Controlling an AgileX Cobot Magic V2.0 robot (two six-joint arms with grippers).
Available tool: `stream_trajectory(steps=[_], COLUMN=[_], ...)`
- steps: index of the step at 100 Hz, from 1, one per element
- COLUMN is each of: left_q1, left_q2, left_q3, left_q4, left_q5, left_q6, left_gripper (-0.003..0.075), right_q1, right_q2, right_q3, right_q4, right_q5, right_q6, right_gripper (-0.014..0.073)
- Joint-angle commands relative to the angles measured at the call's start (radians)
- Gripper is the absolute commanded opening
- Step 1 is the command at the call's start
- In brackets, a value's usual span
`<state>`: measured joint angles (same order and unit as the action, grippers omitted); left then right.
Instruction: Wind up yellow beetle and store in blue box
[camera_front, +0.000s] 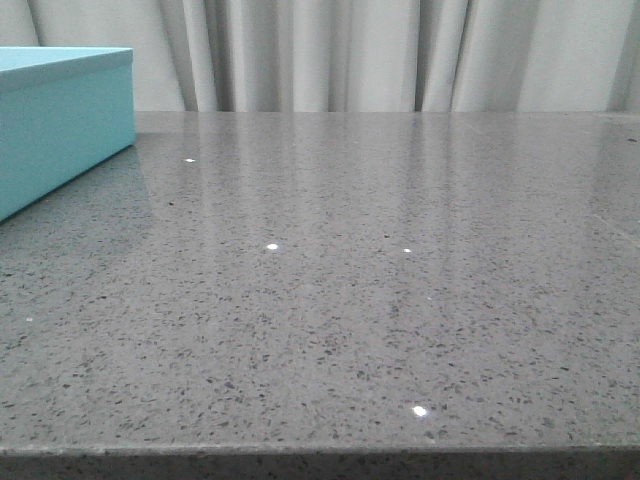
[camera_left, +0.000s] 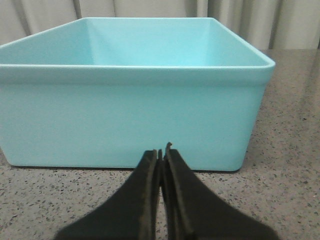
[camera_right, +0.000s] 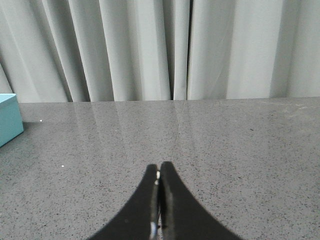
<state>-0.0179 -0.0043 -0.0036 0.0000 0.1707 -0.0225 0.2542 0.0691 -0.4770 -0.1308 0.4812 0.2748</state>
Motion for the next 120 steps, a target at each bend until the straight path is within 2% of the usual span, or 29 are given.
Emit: stream_trajectory(steps=[1,33,46,57,72,91,120], left_q1=[0.002,0.002,0.002,0.002,0.002,0.002,0.002], left_q2=[-0.032,-0.032,-0.032,-0.032,-0.032,-0.032,-0.032], left_q3=[0.043,0.043,0.043,0.043,0.043,0.043,0.043], left_q4=[-0.01,-0.01,-0.01,-0.01,-0.01,-0.01,-0.01], left_q5=[-0.077,-0.077,-0.077,-0.077,-0.077,-0.077,-0.077], left_q6=[-0.01,-0.01,-0.01,-0.01,-0.01,-0.01,-0.01], left_gripper=[-0.002,-0.002,-0.002,-0.002,-0.002,-0.002,-0.002], right_q1=[-0.001,-0.004,-0.047,-0.097,-0.183,-0.252,-0.254], right_q2=[0.017,0.014,0.007,0.007,0.007,0.0,-0.102], right_q3=[-0.024,-0.019,0.014,0.083,0.189,0.33,0.486], right_q4=[-0.017,-0.017,-0.025,0.0,0.122,0.124,0.122], right_q5=[-0.08,-0.083,-0.133,-0.246,-0.41,-0.553,-0.549], right_q6=[-0.01,-0.01,-0.01,-0.04,-0.129,-0.141,-0.141], right_gripper=[-0.0059,-0.0059,-0.0059,-0.0059,-0.0059,-0.0059,-0.0059])
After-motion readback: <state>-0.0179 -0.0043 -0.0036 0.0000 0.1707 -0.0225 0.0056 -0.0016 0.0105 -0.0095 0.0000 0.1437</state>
